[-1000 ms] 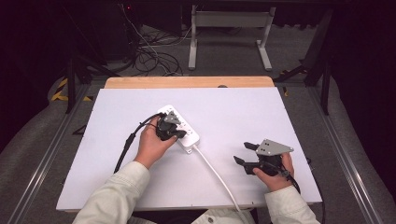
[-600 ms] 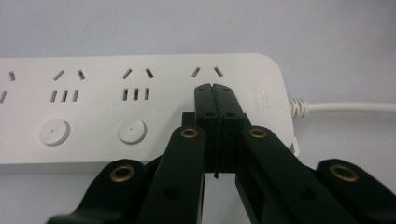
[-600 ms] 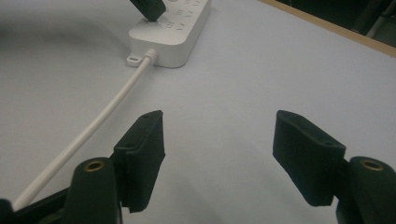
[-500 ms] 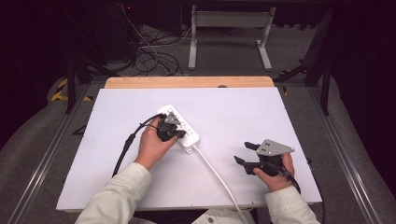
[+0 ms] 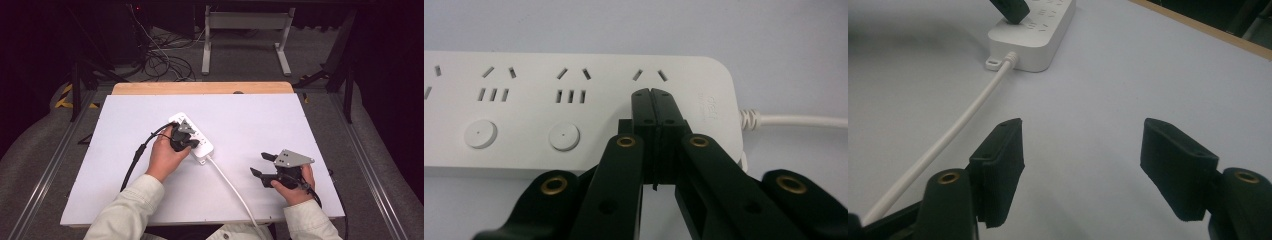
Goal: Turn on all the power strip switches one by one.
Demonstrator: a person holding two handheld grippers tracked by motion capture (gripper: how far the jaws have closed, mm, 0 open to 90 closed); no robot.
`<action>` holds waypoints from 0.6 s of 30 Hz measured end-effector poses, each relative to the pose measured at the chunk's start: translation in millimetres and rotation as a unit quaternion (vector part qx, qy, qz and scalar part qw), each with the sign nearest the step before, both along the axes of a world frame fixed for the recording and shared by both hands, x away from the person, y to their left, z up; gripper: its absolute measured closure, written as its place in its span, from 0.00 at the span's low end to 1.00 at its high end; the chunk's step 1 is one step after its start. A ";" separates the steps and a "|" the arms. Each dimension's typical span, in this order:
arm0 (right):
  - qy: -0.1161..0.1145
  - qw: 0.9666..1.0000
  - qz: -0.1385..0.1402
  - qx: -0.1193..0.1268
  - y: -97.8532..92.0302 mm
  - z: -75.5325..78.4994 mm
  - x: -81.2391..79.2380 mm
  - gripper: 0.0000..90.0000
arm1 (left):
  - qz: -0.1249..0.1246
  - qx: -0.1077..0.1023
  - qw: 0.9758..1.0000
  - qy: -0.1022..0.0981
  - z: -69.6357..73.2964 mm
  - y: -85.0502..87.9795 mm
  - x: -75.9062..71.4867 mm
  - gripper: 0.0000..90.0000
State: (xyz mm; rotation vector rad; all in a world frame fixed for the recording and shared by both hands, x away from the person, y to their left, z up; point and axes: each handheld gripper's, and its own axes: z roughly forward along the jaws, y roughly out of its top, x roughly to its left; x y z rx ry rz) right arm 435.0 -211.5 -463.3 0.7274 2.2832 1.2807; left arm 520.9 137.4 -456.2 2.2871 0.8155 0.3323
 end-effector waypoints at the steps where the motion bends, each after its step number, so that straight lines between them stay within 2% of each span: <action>1: 0.000 1.000 0.000 0.000 -0.1 -0.1 0.0 0.38 | 0.001 -0.002 1.000 0.002 -0.3 0.1 0.0 1.00; 7: 0.001 1.000 0.001 -0.001 0.6 -0.5 -0.3 0.38 | 0.013 -0.003 1.000 -0.005 -2.6 2.8 -4.2 1.00; 9: 0.004 1.000 0.003 0.000 1.3 -0.8 -0.4 0.38 | 0.016 -0.017 1.000 0.000 -3.4 6.8 -4.9 1.00; 10: 0.003 1.000 0.003 -0.001 1.3 -0.8 -0.2 0.38 | 0.014 -0.028 0.999 0.007 -1.6 14.1 -1.3 1.00; 11: 0.001 1.000 0.003 0.001 1.2 -0.6 0.1 0.38 | 0.021 -0.027 0.999 -0.002 -0.1 17.0 -0.9 1.00; 12: 0.002 1.000 0.002 0.002 1.1 -0.2 -0.2 0.37 | 0.021 -0.027 0.999 -0.002 -0.1 17.0 -0.9 1.00; 13: 0.000 1.000 0.002 0.002 0.9 0.0 -0.1 0.37 | 0.024 -0.051 0.998 -0.024 5.7 22.1 -1.2 1.00; 15: 0.002 1.000 0.001 0.003 0.5 -0.4 0.7 0.37 | 0.029 -0.073 0.996 -0.039 14.5 24.3 -1.2 1.00; 18: 0.005 1.000 0.000 0.001 1.0 -1.5 2.1 0.37 | 0.030 -0.081 0.995 -0.045 20.5 24.9 -0.8 1.00</action>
